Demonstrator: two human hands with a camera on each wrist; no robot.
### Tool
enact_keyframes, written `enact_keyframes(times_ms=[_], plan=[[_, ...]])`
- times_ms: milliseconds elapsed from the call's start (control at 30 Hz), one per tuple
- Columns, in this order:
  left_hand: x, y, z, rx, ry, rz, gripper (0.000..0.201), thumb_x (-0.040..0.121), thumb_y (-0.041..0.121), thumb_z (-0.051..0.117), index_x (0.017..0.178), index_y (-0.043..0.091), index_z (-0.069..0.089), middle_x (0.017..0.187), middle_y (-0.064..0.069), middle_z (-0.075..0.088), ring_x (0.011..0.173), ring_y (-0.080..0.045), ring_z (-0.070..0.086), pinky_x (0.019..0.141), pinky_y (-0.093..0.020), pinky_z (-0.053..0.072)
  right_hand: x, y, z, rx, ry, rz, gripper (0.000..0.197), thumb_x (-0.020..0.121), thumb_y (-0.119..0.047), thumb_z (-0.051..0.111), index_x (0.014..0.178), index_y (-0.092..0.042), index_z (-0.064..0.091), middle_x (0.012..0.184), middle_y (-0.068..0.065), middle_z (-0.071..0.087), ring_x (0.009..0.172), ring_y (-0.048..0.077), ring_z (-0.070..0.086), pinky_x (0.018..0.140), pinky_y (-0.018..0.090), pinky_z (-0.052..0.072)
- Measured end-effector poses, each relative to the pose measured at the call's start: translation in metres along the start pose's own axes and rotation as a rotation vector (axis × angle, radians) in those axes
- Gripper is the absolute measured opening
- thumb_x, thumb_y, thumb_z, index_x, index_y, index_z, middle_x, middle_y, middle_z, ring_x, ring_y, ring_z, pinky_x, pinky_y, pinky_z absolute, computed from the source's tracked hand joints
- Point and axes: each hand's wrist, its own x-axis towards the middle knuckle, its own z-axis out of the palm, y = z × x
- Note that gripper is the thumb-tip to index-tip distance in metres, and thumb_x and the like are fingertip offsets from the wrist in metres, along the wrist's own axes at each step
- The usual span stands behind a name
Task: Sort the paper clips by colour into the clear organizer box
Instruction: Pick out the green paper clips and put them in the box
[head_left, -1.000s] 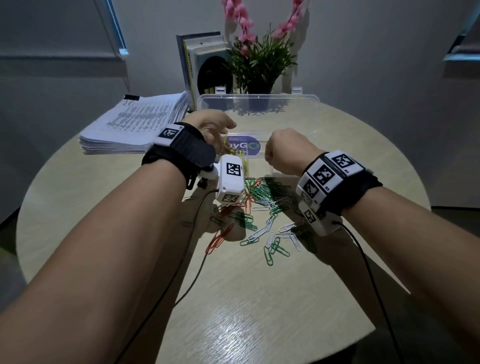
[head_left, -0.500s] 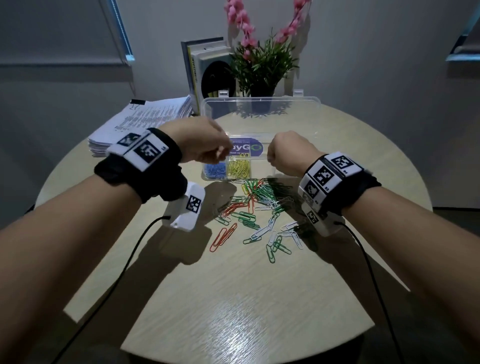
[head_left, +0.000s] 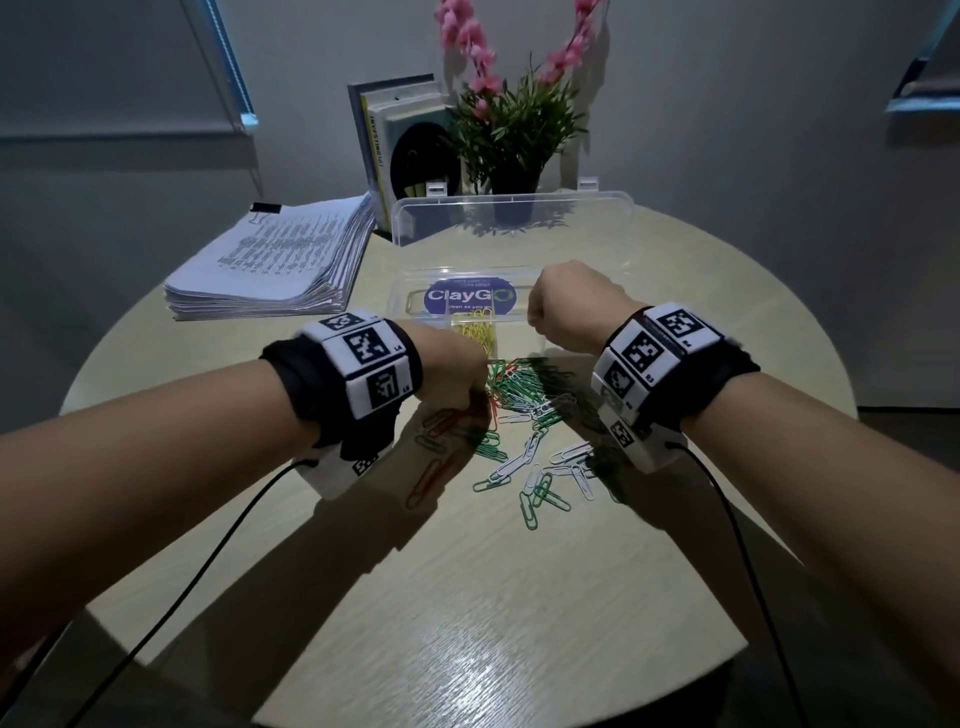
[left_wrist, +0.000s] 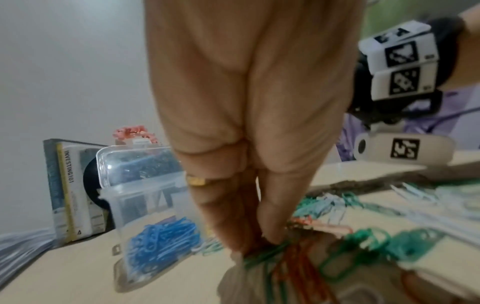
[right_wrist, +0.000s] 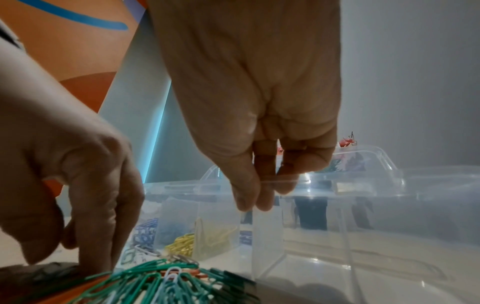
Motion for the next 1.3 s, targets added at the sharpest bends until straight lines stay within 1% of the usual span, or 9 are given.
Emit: enact_keyframes(times_ms=[133,200,300,467,700,833,1000,1167,1300], plan=[[0.000,-0.003,0.007,-0.081,0.151,-0.005,0.027,0.088,0.002,0.053,0.107,0.011,0.070,0.104,-0.008,0.067,0.095,-0.026,0.062,0.079,-0.032,0.053,0.001,0.004,-0.001,0.011,-0.013,-0.017,0.019,0.090,-0.008,0.056,0.095,-0.004,0.073,0.093,0.014,0.071,0.086,0.030,0.066,0.072,0.031,0.053],[0.001,-0.004,0.008,-0.081,0.186,-0.016,0.018,0.088,0.003,0.055,0.097,0.010,0.069,0.096,-0.007,0.066,0.089,-0.026,0.061,0.073,-0.032,0.051,0.001,0.006,-0.003,0.018,-0.034,-0.038,0.019,0.088,-0.006,0.056,0.095,-0.003,0.074,0.093,0.015,0.072,0.087,0.030,0.067,0.080,0.037,0.056],[0.002,-0.008,0.009,-0.082,0.180,-0.040,0.018,0.087,0.003,0.057,0.097,0.012,0.069,0.094,-0.005,0.064,0.085,-0.021,0.057,0.065,-0.026,0.043,-0.002,0.011,-0.007,0.015,-0.037,-0.058,0.019,0.087,-0.002,0.057,0.094,-0.005,0.075,0.093,0.015,0.072,0.089,0.029,0.067,0.083,0.037,0.055],[0.006,-0.013,0.014,-0.105,0.119,-0.038,0.021,0.092,0.013,0.053,0.108,0.008,0.066,0.107,-0.011,0.065,0.097,-0.027,0.060,0.071,-0.028,0.044,-0.009,0.015,-0.008,-0.039,-0.039,-0.089,0.019,0.081,0.003,0.060,0.089,-0.009,0.073,0.092,0.013,0.071,0.087,0.031,0.065,0.077,0.034,0.053],[0.006,-0.018,0.018,-0.129,0.108,-0.045,0.024,0.091,0.022,0.053,0.108,0.009,0.062,0.097,-0.005,0.060,0.085,-0.021,0.052,0.068,-0.027,0.042,-0.013,0.018,-0.001,-0.106,0.000,-0.116,0.022,0.079,0.001,0.056,0.085,-0.014,0.072,0.094,0.011,0.069,0.088,0.032,0.062,0.067,0.028,0.044],[0.004,-0.017,0.021,-0.160,0.175,-0.030,0.020,0.087,0.023,0.058,0.100,0.008,0.063,0.086,-0.003,0.056,0.079,-0.020,0.051,0.064,-0.025,0.040,-0.016,0.017,0.001,-0.170,0.010,-0.160,0.021,0.079,0.000,0.056,0.088,-0.012,0.071,0.096,0.011,0.067,0.090,0.033,0.061,0.064,0.028,0.038],[0.001,-0.014,0.023,-0.162,0.213,-0.006,0.017,0.085,0.023,0.059,0.094,0.009,0.060,0.085,-0.003,0.054,0.077,-0.020,0.049,0.063,-0.025,0.039,-0.020,0.014,0.000,-0.274,-0.006,-0.194,0.021,0.078,0.002,0.056,0.090,-0.010,0.068,0.093,0.013,0.064,0.086,0.034,0.060,0.061,0.029,0.034],[-0.002,-0.015,0.025,-0.150,0.242,0.018,0.011,0.082,0.021,0.059,0.084,0.014,0.052,0.072,0.002,0.049,0.074,-0.020,0.049,0.061,-0.028,0.042,-0.021,0.012,-0.001,-0.328,-0.029,-0.194,0.018,0.078,0.003,0.055,0.087,-0.008,0.067,0.078,0.010,0.052,0.082,0.034,0.060,0.060,0.030,0.034],[-0.003,-0.015,0.025,-0.140,0.240,0.030,0.011,0.081,0.018,0.059,0.084,0.013,0.050,0.072,0.002,0.048,0.073,-0.020,0.047,0.060,-0.027,0.040,-0.021,0.011,-0.001,-0.342,-0.037,-0.201,0.018,0.078,0.003,0.054,0.087,-0.007,0.066,0.080,0.011,0.054,0.083,0.034,0.060,0.060,0.030,0.036]])
